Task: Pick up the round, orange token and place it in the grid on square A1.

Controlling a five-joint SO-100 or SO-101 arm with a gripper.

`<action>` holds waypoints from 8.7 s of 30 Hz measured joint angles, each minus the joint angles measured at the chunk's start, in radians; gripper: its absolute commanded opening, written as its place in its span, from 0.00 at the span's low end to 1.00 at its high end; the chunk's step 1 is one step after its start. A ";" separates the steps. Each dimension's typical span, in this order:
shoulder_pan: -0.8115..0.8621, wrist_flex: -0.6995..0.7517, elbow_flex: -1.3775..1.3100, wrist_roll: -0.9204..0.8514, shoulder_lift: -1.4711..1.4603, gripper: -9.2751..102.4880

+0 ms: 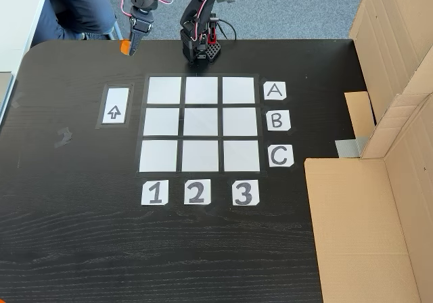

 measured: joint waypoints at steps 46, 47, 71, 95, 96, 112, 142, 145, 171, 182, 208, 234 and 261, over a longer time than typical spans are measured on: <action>-0.190 -0.238 0.537 -0.067 -0.239 0.12; -0.190 -0.242 0.543 -0.067 -0.245 0.12; -0.201 -0.390 0.549 -0.075 -0.359 0.13; -0.216 -0.393 0.565 -0.075 -0.359 0.38; -0.216 -0.393 0.565 -0.075 -0.359 0.38; -0.094 -0.393 0.383 -0.077 -0.330 0.38; 0.400 -0.172 0.097 -0.118 0.488 0.38; 0.474 -0.107 0.126 -0.146 0.551 0.37; 0.609 -0.069 0.753 -0.250 0.979 0.09; 0.630 -0.187 0.982 -0.275 1.023 0.08; 0.635 -0.276 1.124 -0.282 1.140 0.08; 0.643 -0.276 1.124 -0.282 1.140 0.08; 0.649 -0.276 1.124 -0.282 1.140 0.08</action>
